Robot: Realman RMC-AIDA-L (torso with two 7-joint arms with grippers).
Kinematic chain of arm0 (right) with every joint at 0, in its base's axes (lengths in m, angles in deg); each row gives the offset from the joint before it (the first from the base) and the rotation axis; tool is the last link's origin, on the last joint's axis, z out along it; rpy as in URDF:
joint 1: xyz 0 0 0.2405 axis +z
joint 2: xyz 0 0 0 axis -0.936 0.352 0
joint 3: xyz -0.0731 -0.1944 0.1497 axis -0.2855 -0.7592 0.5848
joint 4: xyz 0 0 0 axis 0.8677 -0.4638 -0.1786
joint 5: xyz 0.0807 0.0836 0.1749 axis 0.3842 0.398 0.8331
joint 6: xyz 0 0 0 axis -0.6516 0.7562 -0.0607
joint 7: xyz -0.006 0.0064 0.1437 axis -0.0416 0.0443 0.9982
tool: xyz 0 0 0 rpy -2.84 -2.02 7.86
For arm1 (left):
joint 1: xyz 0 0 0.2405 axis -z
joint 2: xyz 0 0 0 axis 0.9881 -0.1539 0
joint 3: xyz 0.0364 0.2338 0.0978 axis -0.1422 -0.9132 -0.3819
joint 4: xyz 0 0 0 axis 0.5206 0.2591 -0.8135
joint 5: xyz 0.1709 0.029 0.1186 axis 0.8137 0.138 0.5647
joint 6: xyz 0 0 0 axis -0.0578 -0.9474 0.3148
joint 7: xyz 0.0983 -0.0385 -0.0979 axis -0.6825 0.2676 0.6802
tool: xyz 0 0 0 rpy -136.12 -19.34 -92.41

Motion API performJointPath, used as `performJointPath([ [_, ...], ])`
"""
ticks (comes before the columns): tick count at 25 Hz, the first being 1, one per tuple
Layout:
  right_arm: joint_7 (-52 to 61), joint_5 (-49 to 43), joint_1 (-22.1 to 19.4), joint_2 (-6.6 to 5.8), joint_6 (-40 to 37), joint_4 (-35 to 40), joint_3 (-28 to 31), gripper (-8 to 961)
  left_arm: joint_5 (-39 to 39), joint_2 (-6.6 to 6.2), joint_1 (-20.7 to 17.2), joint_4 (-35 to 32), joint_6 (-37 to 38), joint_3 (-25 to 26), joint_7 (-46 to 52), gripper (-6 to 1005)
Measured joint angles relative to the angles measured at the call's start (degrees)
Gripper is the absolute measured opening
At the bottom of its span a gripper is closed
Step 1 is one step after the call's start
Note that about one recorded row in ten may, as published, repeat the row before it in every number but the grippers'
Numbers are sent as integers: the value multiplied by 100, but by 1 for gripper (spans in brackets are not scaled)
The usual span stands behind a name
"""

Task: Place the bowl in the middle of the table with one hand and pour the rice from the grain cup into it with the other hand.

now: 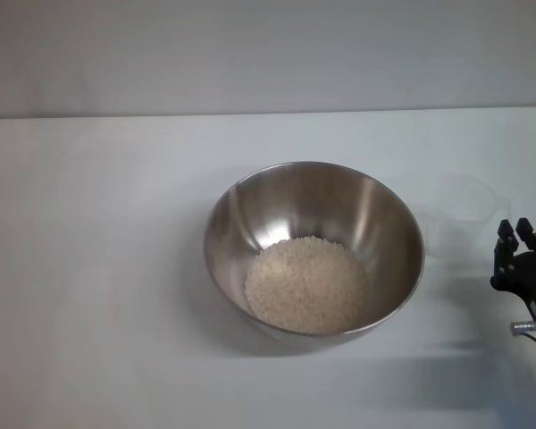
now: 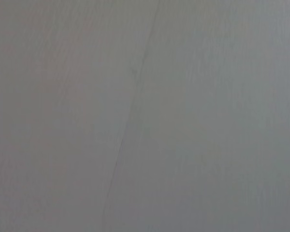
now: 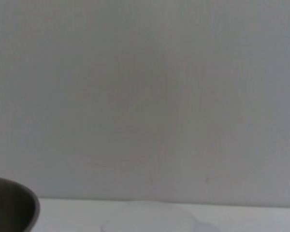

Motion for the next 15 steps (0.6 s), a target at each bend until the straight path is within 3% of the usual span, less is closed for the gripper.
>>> performJointPath([
  [4,3,3,-307,-10,-759,-214,-206,173,0,0,-4,-45,-1,0,-2,816],
  [9,136,6,-610,-32,-2428,-352,-446,176,0,0,-88,-138,-21,38,-62,827],
  [12,478,9,-531,-50,-2905,-150,-442,177,0,-18,-136,-221,-26,45,-68,834],
  [15,1172,41,-257,-54,-2912,405,-406,179,0,-44,-131,-432,40,21,-92,840],
])
